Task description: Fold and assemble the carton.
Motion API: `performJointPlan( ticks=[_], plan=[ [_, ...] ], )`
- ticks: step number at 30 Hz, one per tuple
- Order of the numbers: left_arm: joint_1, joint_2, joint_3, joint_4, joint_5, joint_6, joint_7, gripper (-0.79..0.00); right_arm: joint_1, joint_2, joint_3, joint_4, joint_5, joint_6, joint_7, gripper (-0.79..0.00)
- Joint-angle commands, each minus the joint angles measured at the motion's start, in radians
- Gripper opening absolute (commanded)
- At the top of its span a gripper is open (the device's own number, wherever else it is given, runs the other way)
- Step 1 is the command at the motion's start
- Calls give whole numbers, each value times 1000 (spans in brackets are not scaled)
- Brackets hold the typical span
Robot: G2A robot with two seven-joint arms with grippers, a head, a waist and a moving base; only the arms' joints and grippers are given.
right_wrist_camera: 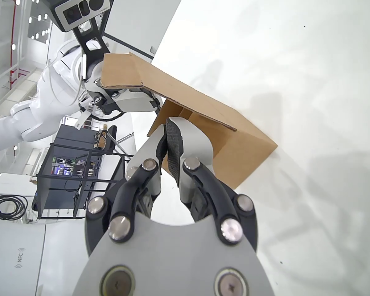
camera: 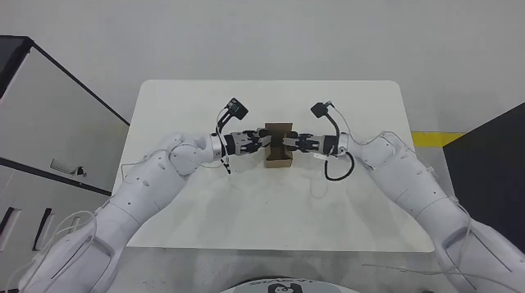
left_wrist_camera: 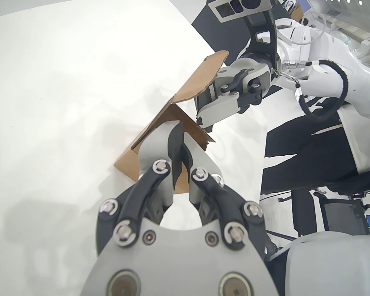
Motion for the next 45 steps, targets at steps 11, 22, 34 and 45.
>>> performJointPlan(
  ticks=[11, 22, 34, 45],
  plan=[
    [5, -11, -7, 8, 8, -2, -8, -785, 15, -20, -13, 17, -42, 40, 5, -785],
    [19, -13, -27, 14, 19, -2, -18, -785, 13, -28, -1, 23, -38, 32, 17, -785],
    [24, -27, -20, 3, 52, 24, -20, -785, 6, -34, 14, 26, -35, 32, 27, -785],
    [40, -30, -33, -8, 82, 36, -18, -785, -5, -35, 30, 18, -49, 39, 26, -785]
  ],
)
